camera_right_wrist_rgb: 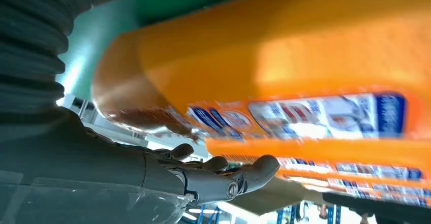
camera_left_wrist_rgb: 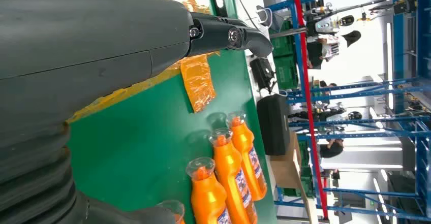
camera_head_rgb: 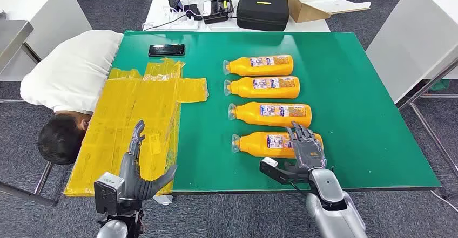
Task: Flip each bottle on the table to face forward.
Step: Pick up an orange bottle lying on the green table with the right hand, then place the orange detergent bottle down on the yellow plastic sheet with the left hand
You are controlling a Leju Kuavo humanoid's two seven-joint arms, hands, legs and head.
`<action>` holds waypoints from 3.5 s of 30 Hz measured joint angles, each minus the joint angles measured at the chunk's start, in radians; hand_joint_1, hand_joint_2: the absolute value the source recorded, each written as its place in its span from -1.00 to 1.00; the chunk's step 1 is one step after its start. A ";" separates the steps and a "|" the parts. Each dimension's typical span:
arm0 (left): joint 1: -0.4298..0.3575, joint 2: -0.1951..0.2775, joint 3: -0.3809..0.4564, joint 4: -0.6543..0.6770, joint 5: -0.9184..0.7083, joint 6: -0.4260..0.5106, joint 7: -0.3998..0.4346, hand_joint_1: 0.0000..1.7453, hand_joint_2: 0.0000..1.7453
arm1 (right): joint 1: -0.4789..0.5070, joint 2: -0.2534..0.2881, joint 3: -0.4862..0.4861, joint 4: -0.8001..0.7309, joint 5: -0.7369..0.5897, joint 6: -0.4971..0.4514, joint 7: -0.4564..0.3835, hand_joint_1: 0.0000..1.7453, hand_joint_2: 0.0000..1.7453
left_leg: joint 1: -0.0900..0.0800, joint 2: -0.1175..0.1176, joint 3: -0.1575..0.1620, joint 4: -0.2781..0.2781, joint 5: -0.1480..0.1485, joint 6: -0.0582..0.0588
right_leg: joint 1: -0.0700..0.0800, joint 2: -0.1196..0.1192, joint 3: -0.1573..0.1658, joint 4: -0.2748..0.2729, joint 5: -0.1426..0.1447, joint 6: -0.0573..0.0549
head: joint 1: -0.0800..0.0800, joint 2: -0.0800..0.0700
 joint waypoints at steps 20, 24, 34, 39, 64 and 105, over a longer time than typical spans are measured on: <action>0.011 -0.002 -0.018 -0.023 0.003 0.000 0.019 -1.00 1.00 | 0.014 -0.068 0.004 0.007 -0.245 0.009 -0.104 1.00 1.00 | 0.000 0.001 0.003 0.000 -0.001 0.000 | 0.000 0.000 -0.002 0.000 -0.001 0.000 | 0.000 0.000; 0.011 -0.002 -0.023 -0.023 0.003 -0.002 0.019 -1.00 1.00 | 0.013 -0.074 0.000 0.014 -0.283 0.009 -0.126 1.00 1.00 | 0.000 0.001 0.007 0.000 -0.003 -0.001 | 0.000 0.000 -0.003 -0.001 -0.002 0.000 | 0.000 0.000; -0.002 -0.001 -0.036 0.038 0.435 -0.137 0.163 -1.00 1.00 | 0.010 0.006 0.007 -0.024 -0.592 0.027 -0.295 1.00 1.00 | 0.000 0.010 0.008 0.000 -0.003 -0.002 | 0.002 0.008 0.006 0.001 0.000 -0.002 | -0.001 0.000; -0.019 0.013 -0.075 0.173 0.622 -0.198 0.206 -1.00 1.00 | -0.069 0.097 0.073 0.015 -0.653 0.021 -0.327 1.00 1.00 | 0.001 0.011 0.006 0.000 -0.001 -0.003 | 0.002 0.009 0.003 0.002 0.000 -0.002 | -0.001 0.000; -0.095 0.030 -0.145 0.235 0.485 -0.091 0.166 -1.00 1.00 | -0.149 0.322 0.215 0.161 -0.641 -0.026 -0.340 1.00 1.00 | 0.001 0.010 0.000 0.000 -0.001 -0.003 | 0.001 0.009 -0.003 0.003 0.000 -0.002 | 0.000 0.000; -0.126 0.025 -0.112 0.215 0.760 -0.225 0.153 1.00 1.00 | -0.177 0.354 0.389 0.199 -0.697 -0.064 -0.397 -0.87 1.00 | 0.001 0.010 0.000 0.000 -0.001 -0.003 | 0.001 0.009 -0.004 0.003 0.000 -0.002 | 0.000 0.000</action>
